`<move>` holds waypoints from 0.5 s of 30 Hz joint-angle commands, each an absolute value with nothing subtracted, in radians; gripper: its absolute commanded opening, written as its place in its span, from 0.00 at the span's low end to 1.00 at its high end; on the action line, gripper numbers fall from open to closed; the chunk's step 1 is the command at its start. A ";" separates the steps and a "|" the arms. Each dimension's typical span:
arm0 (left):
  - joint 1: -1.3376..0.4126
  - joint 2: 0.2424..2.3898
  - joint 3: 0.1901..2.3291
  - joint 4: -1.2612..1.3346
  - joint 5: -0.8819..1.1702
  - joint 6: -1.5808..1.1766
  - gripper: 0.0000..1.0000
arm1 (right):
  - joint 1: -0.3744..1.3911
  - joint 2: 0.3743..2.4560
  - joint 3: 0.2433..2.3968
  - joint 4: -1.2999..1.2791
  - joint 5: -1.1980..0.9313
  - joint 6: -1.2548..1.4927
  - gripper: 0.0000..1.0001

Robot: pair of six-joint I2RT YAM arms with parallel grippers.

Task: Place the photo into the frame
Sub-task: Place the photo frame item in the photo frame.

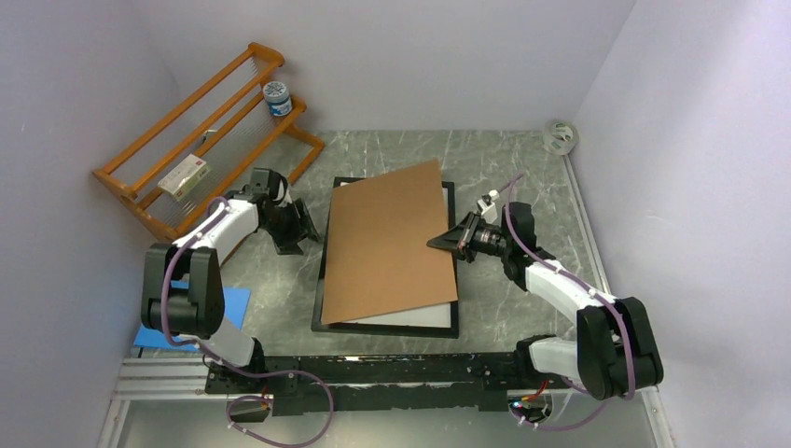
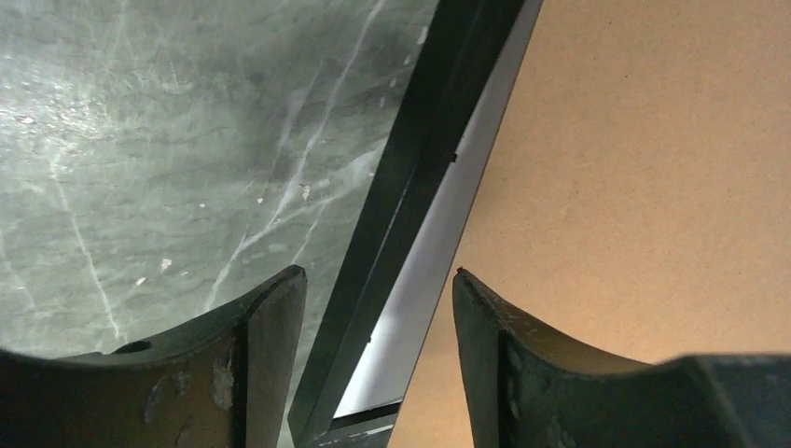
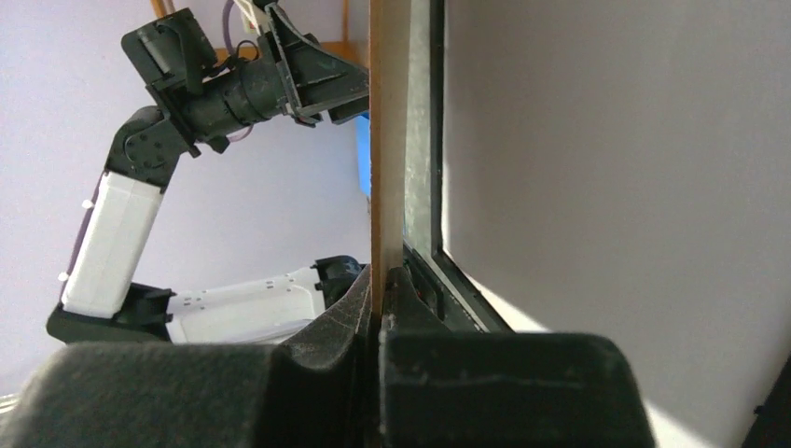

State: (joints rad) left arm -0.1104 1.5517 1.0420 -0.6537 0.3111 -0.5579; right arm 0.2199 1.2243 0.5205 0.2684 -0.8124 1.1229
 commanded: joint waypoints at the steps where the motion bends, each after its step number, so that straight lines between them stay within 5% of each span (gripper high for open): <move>1: -0.101 1.591 1.012 -0.549 0.361 -0.570 0.60 | 0.225 1.185 0.481 0.418 -0.786 1.165 0.00; 15: -0.079 1.698 0.976 -0.480 0.513 -0.567 0.51 | 0.256 1.149 0.416 0.453 -0.674 1.063 0.00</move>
